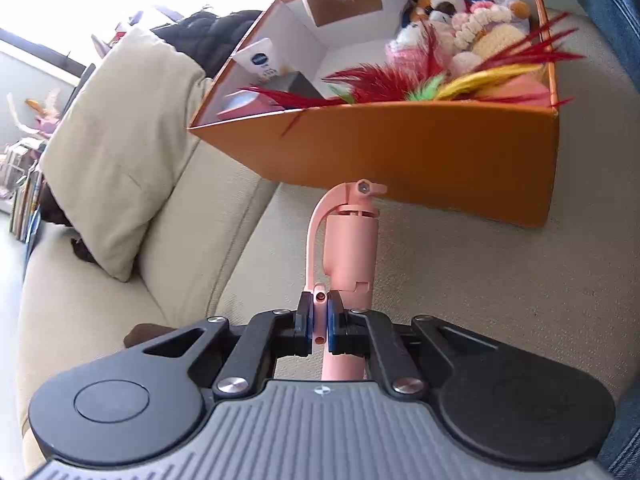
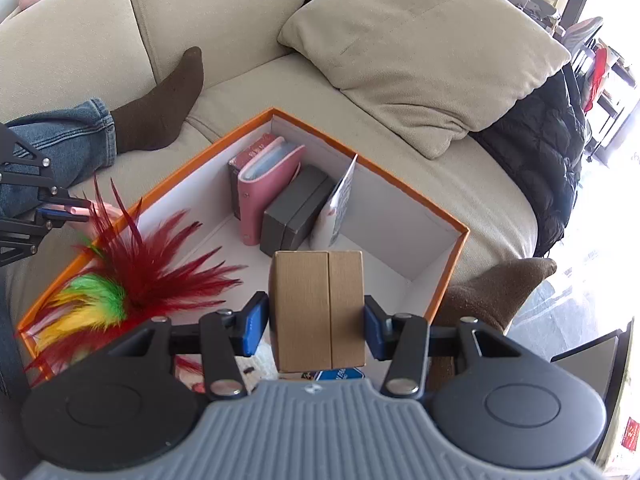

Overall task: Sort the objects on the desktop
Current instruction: 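Carry the pink selfie stick and brown box over the orange box with both tools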

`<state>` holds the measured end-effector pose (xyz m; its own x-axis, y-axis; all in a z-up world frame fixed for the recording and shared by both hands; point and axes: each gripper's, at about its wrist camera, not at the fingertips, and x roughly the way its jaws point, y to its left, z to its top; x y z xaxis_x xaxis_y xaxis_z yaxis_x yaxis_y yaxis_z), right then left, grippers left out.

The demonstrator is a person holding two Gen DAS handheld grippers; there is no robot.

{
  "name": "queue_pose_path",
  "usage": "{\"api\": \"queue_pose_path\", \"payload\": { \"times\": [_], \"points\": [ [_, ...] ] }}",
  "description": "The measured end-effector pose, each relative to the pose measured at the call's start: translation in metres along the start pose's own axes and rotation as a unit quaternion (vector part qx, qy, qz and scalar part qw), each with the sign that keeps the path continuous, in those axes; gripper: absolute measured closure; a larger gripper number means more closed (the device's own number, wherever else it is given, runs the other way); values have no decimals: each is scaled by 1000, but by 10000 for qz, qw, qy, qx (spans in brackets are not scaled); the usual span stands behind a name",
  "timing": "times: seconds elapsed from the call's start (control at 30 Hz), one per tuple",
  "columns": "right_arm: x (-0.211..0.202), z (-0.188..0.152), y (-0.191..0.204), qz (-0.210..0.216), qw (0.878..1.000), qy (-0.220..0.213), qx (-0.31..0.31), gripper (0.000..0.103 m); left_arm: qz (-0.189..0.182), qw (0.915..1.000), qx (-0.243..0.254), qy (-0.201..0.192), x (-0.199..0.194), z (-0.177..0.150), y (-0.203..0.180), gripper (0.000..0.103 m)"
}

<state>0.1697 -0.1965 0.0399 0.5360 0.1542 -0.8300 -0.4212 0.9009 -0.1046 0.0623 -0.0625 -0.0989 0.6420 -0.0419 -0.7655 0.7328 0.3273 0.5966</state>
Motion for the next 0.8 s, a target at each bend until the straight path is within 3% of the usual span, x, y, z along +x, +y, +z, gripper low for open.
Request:
{"api": "queue_pose_path", "payload": {
  "times": [0.43,0.63,0.8],
  "points": [
    [-16,6,18,-44,9997,-146,-194,52,284,9954,-788,-454,-73,10,46,96],
    [-32,8,17,-146,9991,-302,-250,52,766,9905,-706,-895,-101,41,69,96],
    [-47,8,8,-282,9984,-447,-209,52,563,9887,-727,-1187,-104,78,87,96]
  ]
}}
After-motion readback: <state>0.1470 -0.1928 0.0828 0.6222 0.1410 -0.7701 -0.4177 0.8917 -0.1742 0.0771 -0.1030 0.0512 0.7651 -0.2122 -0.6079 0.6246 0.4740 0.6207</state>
